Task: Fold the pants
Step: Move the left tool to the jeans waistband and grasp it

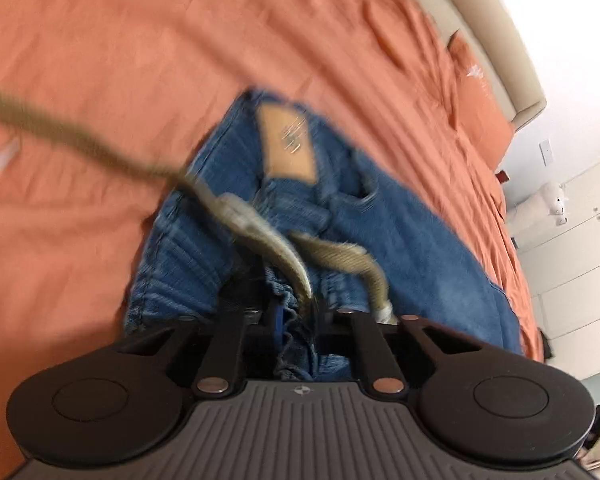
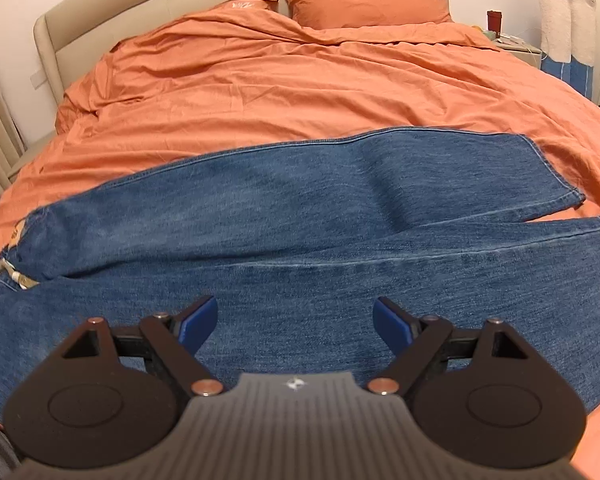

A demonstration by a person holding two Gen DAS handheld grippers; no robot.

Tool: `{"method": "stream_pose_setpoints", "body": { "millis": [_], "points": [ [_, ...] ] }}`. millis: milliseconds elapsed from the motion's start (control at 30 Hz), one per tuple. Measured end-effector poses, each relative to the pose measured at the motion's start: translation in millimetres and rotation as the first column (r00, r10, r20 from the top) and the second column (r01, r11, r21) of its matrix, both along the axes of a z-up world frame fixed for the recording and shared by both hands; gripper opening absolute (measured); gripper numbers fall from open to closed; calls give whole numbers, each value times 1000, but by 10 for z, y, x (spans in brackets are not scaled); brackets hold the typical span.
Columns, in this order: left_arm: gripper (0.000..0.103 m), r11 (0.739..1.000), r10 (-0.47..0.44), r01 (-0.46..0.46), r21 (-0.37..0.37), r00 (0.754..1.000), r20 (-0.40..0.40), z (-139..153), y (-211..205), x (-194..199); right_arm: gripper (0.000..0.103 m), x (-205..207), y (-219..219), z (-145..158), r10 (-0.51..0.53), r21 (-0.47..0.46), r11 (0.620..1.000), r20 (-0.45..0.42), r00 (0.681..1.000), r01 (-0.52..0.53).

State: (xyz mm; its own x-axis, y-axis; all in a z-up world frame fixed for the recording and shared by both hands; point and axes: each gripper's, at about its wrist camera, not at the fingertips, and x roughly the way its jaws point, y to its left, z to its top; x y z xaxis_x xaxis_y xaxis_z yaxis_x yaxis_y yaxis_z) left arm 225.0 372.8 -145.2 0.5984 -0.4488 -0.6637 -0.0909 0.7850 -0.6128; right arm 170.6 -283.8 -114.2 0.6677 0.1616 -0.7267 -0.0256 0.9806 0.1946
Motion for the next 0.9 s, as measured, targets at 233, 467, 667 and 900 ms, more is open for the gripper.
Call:
{"method": "stream_pose_setpoints", "body": {
  "millis": [233,467,667,900],
  "points": [
    [8,951,28,-65,302,992,125,805,-364,-413,81,-89,-27,46,-9,2,1000,22,1000,9],
    [8,899,61,-50,436,998,-11,152,-367,-120,81,-98,-72,38,-11,14,1000,31,999,11],
    [23,834,30,24,552,996,-88,-27,-512,-71,81,-92,-96,7,-29,23,999,22,999,28],
    [42,661,-64,89,745,996,-62,494,-905,-397,81,-163,-156,51,-35,51,998,43,998,33]
  ]
}}
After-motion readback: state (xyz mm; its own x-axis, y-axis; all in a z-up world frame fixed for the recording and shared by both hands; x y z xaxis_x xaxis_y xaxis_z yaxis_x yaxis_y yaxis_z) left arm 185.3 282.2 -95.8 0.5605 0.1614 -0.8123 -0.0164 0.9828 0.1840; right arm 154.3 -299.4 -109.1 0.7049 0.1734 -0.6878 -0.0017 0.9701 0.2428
